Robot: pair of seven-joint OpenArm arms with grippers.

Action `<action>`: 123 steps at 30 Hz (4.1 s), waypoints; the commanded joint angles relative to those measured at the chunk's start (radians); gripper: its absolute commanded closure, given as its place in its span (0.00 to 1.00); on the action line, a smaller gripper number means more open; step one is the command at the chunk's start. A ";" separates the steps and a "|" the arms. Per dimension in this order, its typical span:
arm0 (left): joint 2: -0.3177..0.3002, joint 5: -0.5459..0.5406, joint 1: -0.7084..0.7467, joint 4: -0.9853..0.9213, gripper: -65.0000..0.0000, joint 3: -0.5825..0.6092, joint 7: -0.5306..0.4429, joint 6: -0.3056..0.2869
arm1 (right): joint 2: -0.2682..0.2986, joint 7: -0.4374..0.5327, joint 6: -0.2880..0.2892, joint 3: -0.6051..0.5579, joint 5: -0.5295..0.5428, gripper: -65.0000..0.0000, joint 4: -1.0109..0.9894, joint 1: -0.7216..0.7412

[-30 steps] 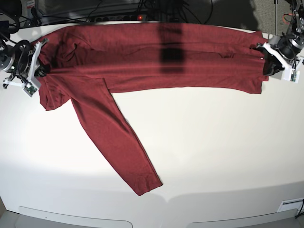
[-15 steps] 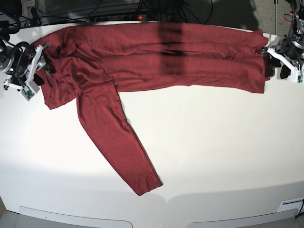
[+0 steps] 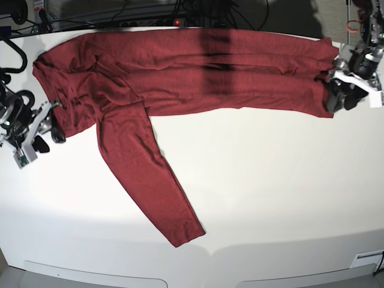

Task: Fold the T-shirt properly
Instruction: 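Release the folded edge and move the right gripper to the sleeve cuff, then grasp the sleeve with the right gripper and fold it across the shirt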

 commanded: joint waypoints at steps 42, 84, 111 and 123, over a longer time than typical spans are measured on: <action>0.235 0.313 -0.103 0.018 0.50 -0.004 -0.121 -0.015 | -0.634 0.014 0.055 -0.530 -0.497 0.55 -1.289 1.059; 0.236 0.380 -0.102 0.018 0.59 -0.004 -0.090 -0.014 | -0.581 -0.922 0.186 -0.527 0.819 1.00 -1.261 1.099; 0.235 0.410 -0.094 0.018 0.59 -0.004 -0.141 -0.014 | -0.716 -0.922 0.186 -0.762 0.413 1.00 -0.550 1.034; 0.235 0.470 -0.094 0.018 0.59 -0.004 -0.147 -0.014 | -0.717 -0.922 0.186 -0.851 0.412 1.00 -0.229 0.832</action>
